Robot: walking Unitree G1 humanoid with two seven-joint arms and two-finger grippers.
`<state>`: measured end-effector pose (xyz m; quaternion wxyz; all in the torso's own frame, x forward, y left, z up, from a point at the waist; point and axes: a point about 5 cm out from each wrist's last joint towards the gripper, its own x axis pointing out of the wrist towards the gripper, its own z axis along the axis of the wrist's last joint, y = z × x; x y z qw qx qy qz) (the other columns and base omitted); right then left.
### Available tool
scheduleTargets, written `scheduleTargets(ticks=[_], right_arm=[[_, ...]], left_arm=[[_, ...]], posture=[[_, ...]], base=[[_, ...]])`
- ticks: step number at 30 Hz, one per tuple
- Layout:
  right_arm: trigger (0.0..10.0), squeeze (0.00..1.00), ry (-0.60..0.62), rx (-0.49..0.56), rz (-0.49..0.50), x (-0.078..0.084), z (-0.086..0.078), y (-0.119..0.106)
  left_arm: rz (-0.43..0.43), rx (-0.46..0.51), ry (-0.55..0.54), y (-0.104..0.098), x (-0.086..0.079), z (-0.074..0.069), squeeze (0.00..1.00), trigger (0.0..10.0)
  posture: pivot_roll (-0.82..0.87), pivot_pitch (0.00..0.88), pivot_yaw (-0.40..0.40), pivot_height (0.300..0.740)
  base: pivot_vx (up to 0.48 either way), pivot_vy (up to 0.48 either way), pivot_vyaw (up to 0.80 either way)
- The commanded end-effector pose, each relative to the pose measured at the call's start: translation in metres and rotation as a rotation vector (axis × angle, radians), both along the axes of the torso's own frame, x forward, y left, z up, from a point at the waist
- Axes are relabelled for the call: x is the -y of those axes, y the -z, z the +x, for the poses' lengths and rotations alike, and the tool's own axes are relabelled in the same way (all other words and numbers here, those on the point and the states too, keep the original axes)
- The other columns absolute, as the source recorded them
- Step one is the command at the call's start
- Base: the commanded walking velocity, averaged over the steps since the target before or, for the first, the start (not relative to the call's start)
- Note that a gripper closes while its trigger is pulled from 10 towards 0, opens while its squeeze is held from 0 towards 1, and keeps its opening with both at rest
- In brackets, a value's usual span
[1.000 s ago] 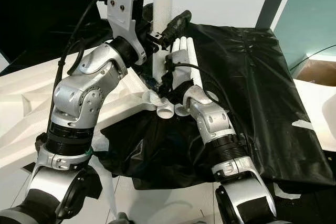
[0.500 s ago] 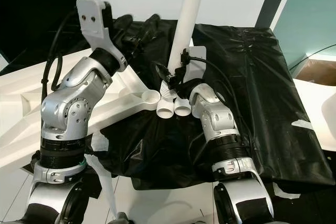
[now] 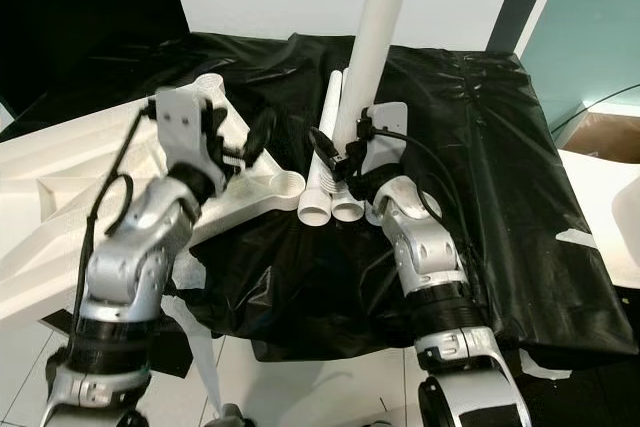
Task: Building children table
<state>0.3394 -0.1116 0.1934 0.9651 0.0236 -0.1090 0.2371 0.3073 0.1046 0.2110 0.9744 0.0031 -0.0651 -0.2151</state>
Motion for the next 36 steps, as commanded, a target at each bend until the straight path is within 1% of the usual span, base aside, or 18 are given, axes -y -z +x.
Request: scheduleTargets(ticks=[1,2,5,11,15,18,20,24,36], right_arm=[[10.0,0.0,0.001,0.051,-0.002,-0.001,-0.004,-0.004],[10.0,0.0,0.001,0.051,-0.002,-0.001,-0.004,-0.004],[10.0,0.0,0.021,0.064,-0.01,0.003,-0.007,-0.001],[10.0,0.0,0.046,0.07,-0.031,0.009,-0.01,0.003],[10.0,0.0,0.065,0.06,-0.028,0.015,-0.013,0.01],[10.0,0.0,0.063,0.056,-0.02,0.016,-0.015,0.012],[10.0,0.0,0.065,0.051,-0.02,0.017,-0.018,0.016],[10.0,0.0,0.069,0.045,-0.02,0.018,-0.021,0.019],[10.0,0.0,0.087,0.048,-0.026,0.02,-0.022,0.02]], left_arm=[[0.052,0.02,-0.014,0.007,0.001,-0.003,0.0,10.0],[0.052,0.02,-0.014,0.007,0.001,-0.003,0.0,10.0],[0.088,0.02,-0.038,0.016,-0.002,-0.006,0.0,10.0],[0.099,0.04,-0.069,0.018,-0.006,-0.006,0.0,10.0],[0.09,0.06,-0.087,0.02,-0.008,-0.009,0.0,10.0],[0.09,0.059,-0.09,0.022,-0.009,-0.01,0.0,10.0],[0.082,0.043,-0.089,0.028,-0.011,-0.012,0.0,10.0],[0.072,0.022,-0.086,0.032,-0.012,-0.013,0.0,10.0],[0.061,0.014,-0.073,0.032,-0.013,-0.011,0.0,10.0]], posture=[[0.09,0.065,-0.001,0.74],[0.09,0.065,-0.001,0.74],[0.08,0.068,0.002,0.74],[0.08,0.078,0.003,0.74],[0.09,0.078,0.003,0.74],[0.09,0.077,0.003,0.74],[0.09,0.077,0.003,0.74],[0.09,0.079,0.006,0.74],[0.08,0.078,0.016,0.74]], base=[[0.0,0.0,0.0],[0.0,0.0,0.0],[0.0,0.0,0.0],[0.0,0.0,0.0],[0.0,0.0,0.0],[0.0,0.0,0.0],[0.0,0.0,0.0],[0.0,0.0,0.0],[0.0,0.393,0.0]])
